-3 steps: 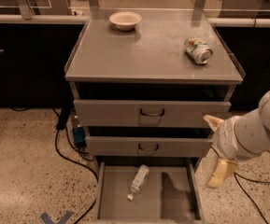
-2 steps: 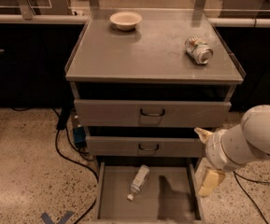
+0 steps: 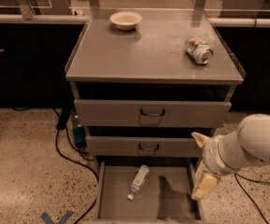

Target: Pick blue plastic bottle from bottom drawer and place on counter

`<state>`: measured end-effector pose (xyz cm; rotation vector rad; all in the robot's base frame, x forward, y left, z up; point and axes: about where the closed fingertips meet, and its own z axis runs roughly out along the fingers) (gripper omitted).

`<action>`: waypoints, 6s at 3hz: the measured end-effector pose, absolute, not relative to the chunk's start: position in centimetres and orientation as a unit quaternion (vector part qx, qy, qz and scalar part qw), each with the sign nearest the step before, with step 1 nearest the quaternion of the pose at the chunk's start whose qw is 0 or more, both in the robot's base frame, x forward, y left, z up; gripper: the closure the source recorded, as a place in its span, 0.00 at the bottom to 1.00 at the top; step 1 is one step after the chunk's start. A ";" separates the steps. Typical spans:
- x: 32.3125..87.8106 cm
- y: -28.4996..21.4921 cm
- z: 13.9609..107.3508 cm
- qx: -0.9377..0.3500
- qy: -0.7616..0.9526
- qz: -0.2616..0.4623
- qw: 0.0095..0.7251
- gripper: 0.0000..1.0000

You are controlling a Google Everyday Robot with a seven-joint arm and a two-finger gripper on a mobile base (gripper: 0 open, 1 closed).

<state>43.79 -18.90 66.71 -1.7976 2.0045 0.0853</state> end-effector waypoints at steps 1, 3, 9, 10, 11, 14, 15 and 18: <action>45.0 -17.7 58.8 -0.640 0.731 0.057 0.232 0.00; 46.8 -14.6 49.0 -0.630 0.733 0.085 0.240 0.00; 52.9 -4.8 26.6 -0.635 0.723 0.135 0.235 0.00; 52.9 -4.8 26.6 -0.635 0.723 0.135 0.235 0.00; 53.3 -4.8 25.6 -0.653 0.709 0.134 0.232 0.00; 57.0 -3.7 22.4 -0.710 0.654 0.138 0.223 0.00; 57.6 -2.4 19.5 -0.713 0.644 0.161 0.227 0.00; 61.2 0.0 14.3 -0.724 0.634 0.173 0.208 0.00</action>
Offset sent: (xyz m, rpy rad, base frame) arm 0.0410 0.0364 -0.1903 0.1355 0.0261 -0.0443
